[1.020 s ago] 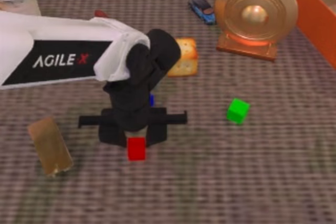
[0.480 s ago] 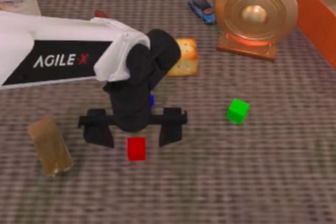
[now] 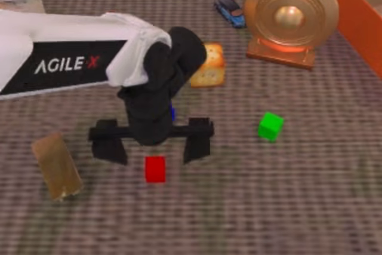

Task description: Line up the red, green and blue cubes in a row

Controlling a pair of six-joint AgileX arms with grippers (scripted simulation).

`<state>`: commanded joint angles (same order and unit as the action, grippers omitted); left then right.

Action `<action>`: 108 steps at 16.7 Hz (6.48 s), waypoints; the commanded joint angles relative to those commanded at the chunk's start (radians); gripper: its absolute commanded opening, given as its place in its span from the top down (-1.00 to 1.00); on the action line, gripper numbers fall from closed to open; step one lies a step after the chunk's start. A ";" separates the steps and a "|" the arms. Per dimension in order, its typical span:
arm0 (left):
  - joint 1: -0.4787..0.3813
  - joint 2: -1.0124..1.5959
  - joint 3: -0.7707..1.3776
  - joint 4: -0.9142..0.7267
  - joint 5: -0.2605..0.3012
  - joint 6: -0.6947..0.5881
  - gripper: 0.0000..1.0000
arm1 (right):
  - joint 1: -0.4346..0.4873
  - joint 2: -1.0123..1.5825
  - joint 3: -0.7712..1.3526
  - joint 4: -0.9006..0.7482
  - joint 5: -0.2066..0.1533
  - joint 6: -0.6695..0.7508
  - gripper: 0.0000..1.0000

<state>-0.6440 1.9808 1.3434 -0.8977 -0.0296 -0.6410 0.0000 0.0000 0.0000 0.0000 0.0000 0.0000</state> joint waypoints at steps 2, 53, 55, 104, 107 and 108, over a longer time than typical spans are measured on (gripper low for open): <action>0.005 -0.023 0.044 -0.073 0.000 -0.004 -1.00 | 0.000 0.000 0.000 0.000 0.000 0.000 -1.00; 0.664 -1.981 -1.343 0.898 0.030 0.641 -1.00 | 0.478 2.265 1.714 -1.009 0.004 -0.544 -1.00; 0.664 -1.981 -1.343 0.898 0.030 0.641 -1.00 | 0.479 2.285 1.674 -0.956 0.004 -0.543 -1.00; 0.664 -1.981 -1.343 0.898 0.030 0.641 -1.00 | 0.702 2.171 1.848 -1.241 -0.012 -0.724 1.00; 0.664 -1.981 -1.343 0.898 0.030 0.641 -1.00 | 0.770 2.157 1.849 -1.254 -0.014 -0.783 1.00; 0.664 -1.981 -1.343 0.898 0.030 0.641 -1.00 | 0.777 2.156 1.849 -1.255 -0.014 -0.789 1.00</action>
<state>0.0200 0.0000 0.0000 0.0000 0.0000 0.0000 0.7767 2.1555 1.8492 -1.2549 -0.0142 -0.7890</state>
